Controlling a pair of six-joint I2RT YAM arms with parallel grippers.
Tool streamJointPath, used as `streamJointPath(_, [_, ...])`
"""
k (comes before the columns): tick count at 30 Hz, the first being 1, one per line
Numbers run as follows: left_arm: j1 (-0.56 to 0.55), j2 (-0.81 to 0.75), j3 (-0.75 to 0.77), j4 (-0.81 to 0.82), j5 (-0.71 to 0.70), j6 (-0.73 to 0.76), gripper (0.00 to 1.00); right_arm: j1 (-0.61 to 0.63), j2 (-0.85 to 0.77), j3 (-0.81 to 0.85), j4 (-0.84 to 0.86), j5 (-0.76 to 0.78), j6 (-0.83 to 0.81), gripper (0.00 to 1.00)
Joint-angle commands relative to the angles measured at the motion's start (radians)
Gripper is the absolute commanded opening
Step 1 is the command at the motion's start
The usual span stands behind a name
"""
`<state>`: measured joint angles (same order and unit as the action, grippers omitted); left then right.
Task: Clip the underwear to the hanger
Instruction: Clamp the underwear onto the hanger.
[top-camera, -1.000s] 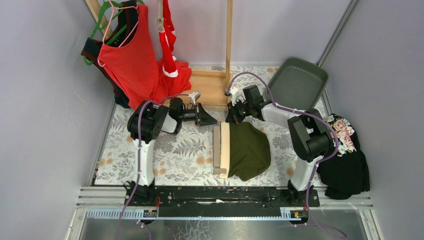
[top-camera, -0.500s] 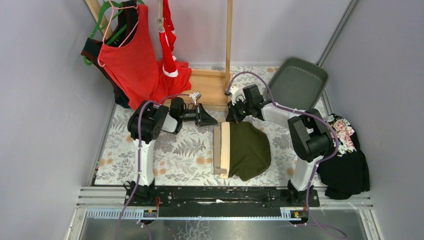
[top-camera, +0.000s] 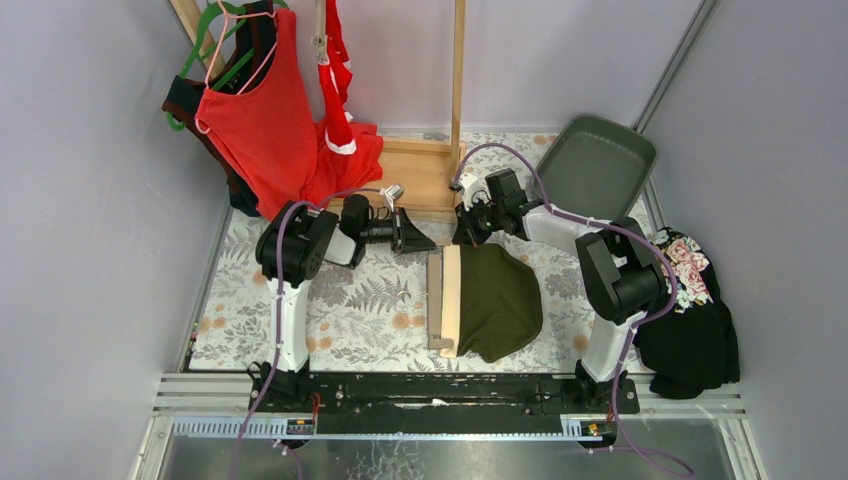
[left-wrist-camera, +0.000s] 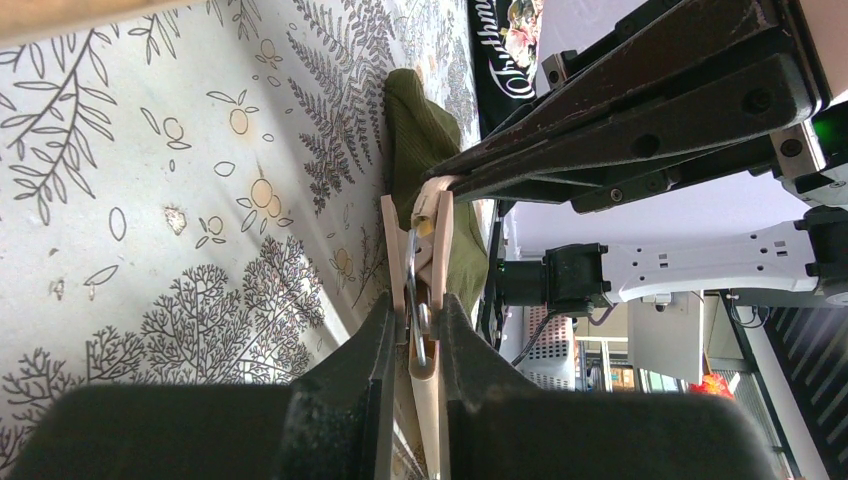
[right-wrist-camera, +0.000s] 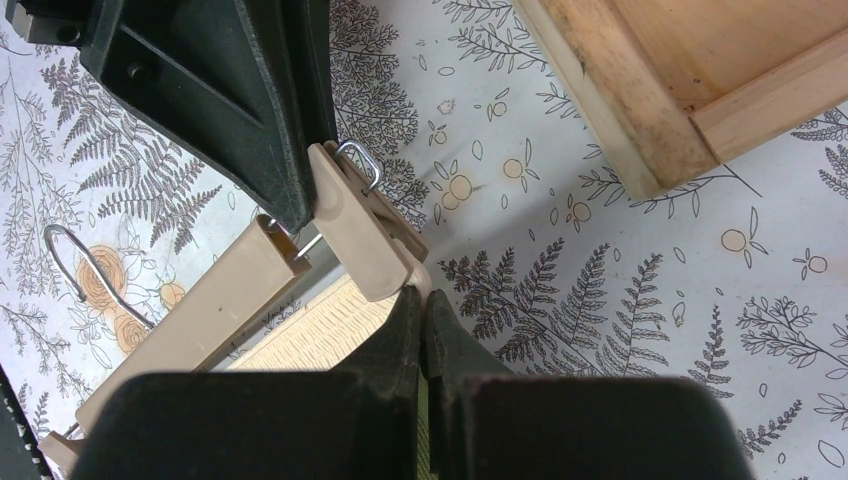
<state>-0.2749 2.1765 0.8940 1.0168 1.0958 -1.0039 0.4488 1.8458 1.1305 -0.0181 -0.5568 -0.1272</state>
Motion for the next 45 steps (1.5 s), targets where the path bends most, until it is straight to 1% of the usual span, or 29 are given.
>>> streamJointPath(1, [-0.035, -0.003, 0.0, 0.033, 0.107, 0.003, 0.0, -0.015, -0.02, 0.075, 0.106, 0.054, -0.022, 0.0])
streamJointPath(4, [-0.035, 0.01, -0.009, 0.127, 0.122, -0.059, 0.0, -0.016, -0.019, 0.074, 0.107, 0.054, -0.023, 0.0])
streamJointPath(6, [-0.035, 0.026, -0.015, 0.238, 0.135, -0.14, 0.0, -0.015, -0.019, 0.074, 0.11, 0.054, -0.021, 0.0])
streamJointPath(9, [-0.035, 0.057, -0.018, 0.364, 0.147, -0.222, 0.0, -0.016, -0.019, 0.077, 0.112, 0.051, -0.022, 0.0])
streamJointPath(11, [-0.036, 0.071, -0.017, 0.405, 0.154, -0.261, 0.0, -0.016, -0.019, 0.077, 0.113, 0.052, -0.022, 0.0])
streamJointPath(14, [-0.035, 0.074, -0.017, 0.397, 0.154, -0.255, 0.0, -0.015, -0.02, 0.077, 0.113, 0.052, -0.022, 0.0])
streamJointPath(17, [-0.036, 0.068, -0.017, 0.36, 0.152, -0.231, 0.0, -0.016, -0.026, 0.077, 0.112, 0.053, -0.023, 0.0])
streamJointPath(19, [-0.035, 0.059, -0.016, 0.296, 0.147, -0.181, 0.0, -0.015, -0.03, 0.075, 0.113, 0.054, -0.023, 0.0])
streamJointPath(28, [-0.043, -0.022, 0.021, -0.18, 0.097, 0.157, 0.0, -0.015, -0.028, 0.085, 0.116, 0.045, -0.021, 0.0])
streamJointPath(39, [-0.061, -0.027, 0.057, -0.288, 0.078, 0.23, 0.0, -0.015, -0.03, 0.088, 0.112, 0.038, -0.021, 0.0])
streamJointPath(45, [-0.064, -0.031, 0.062, -0.289, 0.077, 0.229, 0.0, -0.015, -0.028, 0.088, 0.112, 0.037, -0.021, 0.0])
